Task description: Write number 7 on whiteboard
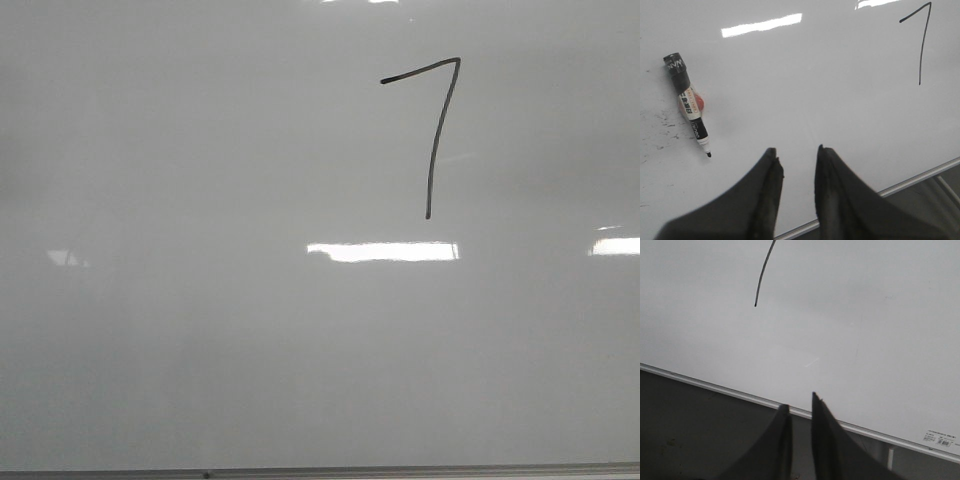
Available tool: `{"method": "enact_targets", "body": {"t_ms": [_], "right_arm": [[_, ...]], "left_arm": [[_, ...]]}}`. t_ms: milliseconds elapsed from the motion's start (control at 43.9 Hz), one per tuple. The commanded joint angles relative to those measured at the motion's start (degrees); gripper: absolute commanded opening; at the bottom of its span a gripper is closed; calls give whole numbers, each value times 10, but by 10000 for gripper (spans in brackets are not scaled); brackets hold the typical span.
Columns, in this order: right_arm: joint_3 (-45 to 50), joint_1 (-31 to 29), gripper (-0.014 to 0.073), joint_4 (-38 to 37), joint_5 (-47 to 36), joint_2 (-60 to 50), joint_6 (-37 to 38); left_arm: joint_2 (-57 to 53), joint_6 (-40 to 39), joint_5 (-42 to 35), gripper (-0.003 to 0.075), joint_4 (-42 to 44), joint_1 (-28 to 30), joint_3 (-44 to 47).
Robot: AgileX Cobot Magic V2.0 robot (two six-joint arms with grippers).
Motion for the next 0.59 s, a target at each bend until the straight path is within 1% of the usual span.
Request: {"method": "enact_targets", "body": {"t_ms": [0, 46, 68, 569], "right_arm": [[-12, -4, -38, -3, -41, 2, 0], [-12, -4, -71, -3, -41, 2, 0], [-12, -4, -64, -3, -41, 2, 0], [-12, -4, -69, -3, -30, 2, 0]], "left_arm": [[2, 0, -43, 39, -1, -4, -15], [2, 0, -43, -6, -1, -4, -14], [2, 0, -43, -22, -1, -4, -14], [3, 0, -38, -21, -2, -4, -14]]}}
